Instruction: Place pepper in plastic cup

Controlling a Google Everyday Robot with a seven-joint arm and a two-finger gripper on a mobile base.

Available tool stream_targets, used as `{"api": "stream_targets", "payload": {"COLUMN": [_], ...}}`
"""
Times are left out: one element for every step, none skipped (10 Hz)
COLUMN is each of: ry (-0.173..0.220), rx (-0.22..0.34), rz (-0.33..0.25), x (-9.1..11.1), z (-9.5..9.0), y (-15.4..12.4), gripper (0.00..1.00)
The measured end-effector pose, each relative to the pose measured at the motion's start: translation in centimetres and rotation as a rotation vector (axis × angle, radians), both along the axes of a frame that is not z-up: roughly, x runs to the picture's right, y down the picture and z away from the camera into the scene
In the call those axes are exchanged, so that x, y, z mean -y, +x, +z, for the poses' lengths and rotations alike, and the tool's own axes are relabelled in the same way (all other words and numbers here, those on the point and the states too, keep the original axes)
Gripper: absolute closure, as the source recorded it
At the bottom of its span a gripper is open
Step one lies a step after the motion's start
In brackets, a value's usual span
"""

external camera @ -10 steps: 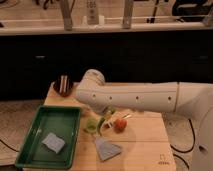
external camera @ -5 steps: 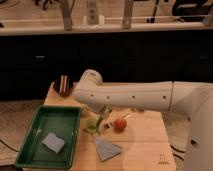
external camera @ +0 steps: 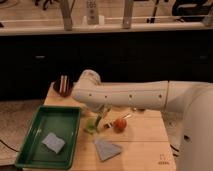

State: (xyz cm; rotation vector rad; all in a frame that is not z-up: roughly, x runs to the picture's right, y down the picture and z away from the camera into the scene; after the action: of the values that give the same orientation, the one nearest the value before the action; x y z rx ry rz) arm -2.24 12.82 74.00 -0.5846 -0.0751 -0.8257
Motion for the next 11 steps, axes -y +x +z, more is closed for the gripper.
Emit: {"api": "stream_targets", "payload": {"ry": [0.000, -0.001, -0.001, 0.000, 0.000, 0.000, 0.001, 0.001, 0.000, 0.002, 0.002], "rx": [0.005, 0.008, 0.011, 0.017, 0.027, 0.033, 0.041, 0.043, 0.048, 0.056, 0.060], "rz": [-0.006, -0.010, -0.013, -0.017, -0.025, -0.029, -0.031, -0.034, -0.037, -0.038, -0.041], "x": [0.0, 0.1, 0.1, 0.1, 0.0, 0.0, 0.1, 0.1, 0.1, 0.2, 0.2], "z": [0.3, 0.6, 0.8, 1.0, 1.2, 1.4, 1.6, 1.8, 2.0, 2.2, 2.3], "y": [-0.1, 0.0, -0.1, -0.3, -0.7, -0.9, -1.0, -0.9, -1.0, -1.1, -1.2], "gripper": [0.97, 0.97, 0.97, 0.97, 0.97, 0.97, 0.97, 0.97, 0.97, 0.97, 0.97]}}
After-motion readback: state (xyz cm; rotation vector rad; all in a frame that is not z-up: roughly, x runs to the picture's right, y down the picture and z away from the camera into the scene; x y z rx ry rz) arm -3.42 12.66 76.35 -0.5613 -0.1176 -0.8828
